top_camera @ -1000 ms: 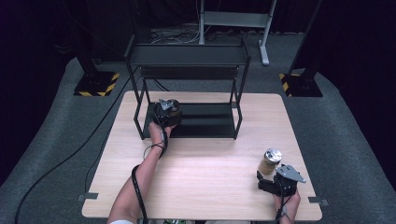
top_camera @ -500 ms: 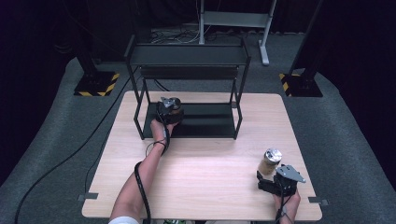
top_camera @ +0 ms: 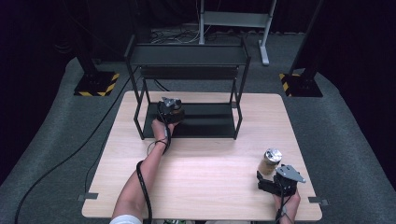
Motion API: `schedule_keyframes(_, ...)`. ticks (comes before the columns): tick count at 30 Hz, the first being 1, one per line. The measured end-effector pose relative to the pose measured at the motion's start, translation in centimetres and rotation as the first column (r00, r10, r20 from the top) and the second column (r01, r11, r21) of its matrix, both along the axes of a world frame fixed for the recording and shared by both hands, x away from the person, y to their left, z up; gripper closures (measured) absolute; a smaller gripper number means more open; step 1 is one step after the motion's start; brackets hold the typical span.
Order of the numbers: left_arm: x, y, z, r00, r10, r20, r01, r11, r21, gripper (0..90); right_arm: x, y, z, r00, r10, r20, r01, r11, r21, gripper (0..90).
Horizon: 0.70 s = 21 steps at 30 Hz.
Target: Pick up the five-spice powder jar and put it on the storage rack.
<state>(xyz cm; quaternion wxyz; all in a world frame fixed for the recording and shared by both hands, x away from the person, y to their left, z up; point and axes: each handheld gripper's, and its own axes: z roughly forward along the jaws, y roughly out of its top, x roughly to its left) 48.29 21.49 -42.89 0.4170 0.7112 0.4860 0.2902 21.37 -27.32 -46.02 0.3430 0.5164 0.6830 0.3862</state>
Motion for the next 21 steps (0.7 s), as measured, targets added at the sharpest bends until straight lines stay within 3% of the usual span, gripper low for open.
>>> schedule_keyframes(21,0.79,0.25,-0.84,0.9999,0.001,0.015,-0.001,0.9999,-0.012,31.0,0.00,0.08,0.01,1.0000,0.000,0.000,0.000,1.000,-0.005,0.0)
